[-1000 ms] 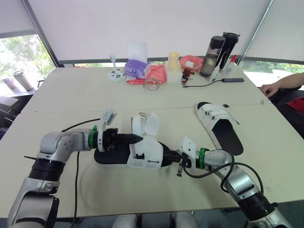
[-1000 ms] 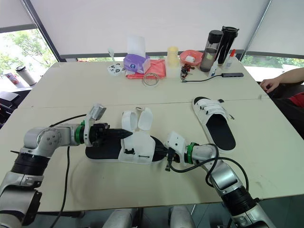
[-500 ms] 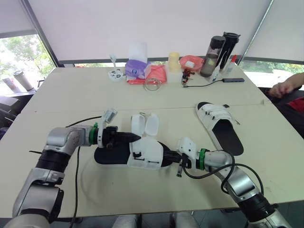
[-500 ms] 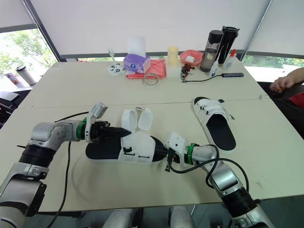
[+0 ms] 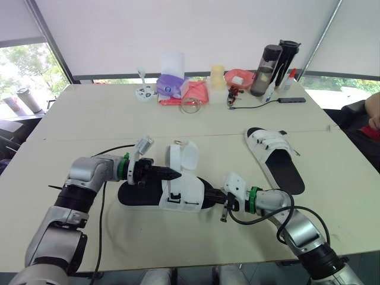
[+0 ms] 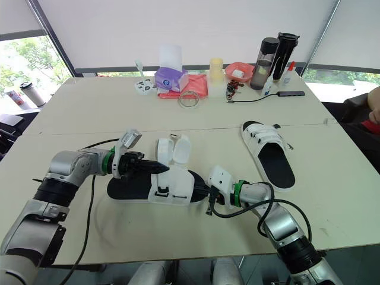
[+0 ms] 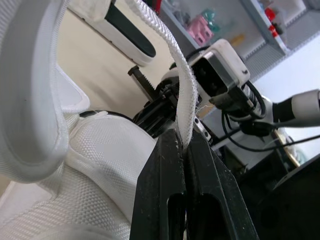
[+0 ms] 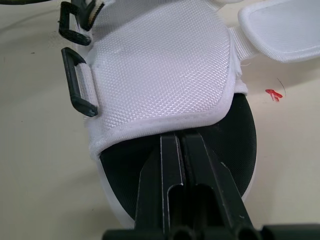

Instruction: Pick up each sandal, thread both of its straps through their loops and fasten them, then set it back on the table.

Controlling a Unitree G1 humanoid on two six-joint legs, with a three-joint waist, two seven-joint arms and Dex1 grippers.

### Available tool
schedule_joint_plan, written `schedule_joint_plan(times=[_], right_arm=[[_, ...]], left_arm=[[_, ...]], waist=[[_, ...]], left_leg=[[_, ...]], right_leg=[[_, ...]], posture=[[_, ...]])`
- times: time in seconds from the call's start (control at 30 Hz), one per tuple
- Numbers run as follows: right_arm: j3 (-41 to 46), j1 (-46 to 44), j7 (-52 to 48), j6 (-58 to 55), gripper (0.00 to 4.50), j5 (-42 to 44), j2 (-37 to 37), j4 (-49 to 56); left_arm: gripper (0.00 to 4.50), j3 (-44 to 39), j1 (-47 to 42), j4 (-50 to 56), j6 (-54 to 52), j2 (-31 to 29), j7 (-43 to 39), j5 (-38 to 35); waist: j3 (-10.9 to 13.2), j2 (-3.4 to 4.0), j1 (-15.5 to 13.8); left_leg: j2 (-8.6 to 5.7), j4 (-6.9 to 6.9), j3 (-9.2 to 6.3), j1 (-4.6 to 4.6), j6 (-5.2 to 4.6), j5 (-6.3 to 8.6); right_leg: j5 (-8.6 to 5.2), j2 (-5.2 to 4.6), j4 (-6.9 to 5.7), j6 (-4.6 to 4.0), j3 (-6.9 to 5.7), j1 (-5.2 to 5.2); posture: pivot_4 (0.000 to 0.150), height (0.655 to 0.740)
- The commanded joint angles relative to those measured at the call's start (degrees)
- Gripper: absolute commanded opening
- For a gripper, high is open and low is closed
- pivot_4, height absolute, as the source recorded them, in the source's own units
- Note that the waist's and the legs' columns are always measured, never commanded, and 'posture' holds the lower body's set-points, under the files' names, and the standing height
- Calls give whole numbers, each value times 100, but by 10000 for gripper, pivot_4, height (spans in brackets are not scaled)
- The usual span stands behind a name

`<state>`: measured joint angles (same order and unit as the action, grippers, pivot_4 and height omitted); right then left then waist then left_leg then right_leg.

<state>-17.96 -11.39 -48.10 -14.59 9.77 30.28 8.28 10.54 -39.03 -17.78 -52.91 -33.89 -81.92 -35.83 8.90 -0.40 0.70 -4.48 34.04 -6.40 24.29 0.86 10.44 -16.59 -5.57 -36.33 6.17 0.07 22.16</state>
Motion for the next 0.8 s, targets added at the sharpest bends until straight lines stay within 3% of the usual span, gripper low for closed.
schedule_joint_plan(times=[0.03,0.47,0.8], right_arm=[[-318,285,46,-490,0,-361,86,-404],[-324,232,74,-458,0,-354,34,-494],[-321,243,126,-462,0,-345,0,-493]], left_arm=[[198,70,12,147,69,-111,-191,96],[198,532,35,187,1346,-344,-490,1032],[198,476,-70,495,1875,45,-239,1285]], waist=[[0,0,1],[0,0,7],[0,0,10]], left_leg=[[0,0,0,0,0,0],[1,-2,-1,0,1,1],[2,-5,0,0,-2,-1]], right_leg=[[0,0,0,0,0,0],[0,-1,0,0,0,1],[0,2,0,0,-1,3]], posture=[[1500,7400],[1500,7400],[1500,7400]])
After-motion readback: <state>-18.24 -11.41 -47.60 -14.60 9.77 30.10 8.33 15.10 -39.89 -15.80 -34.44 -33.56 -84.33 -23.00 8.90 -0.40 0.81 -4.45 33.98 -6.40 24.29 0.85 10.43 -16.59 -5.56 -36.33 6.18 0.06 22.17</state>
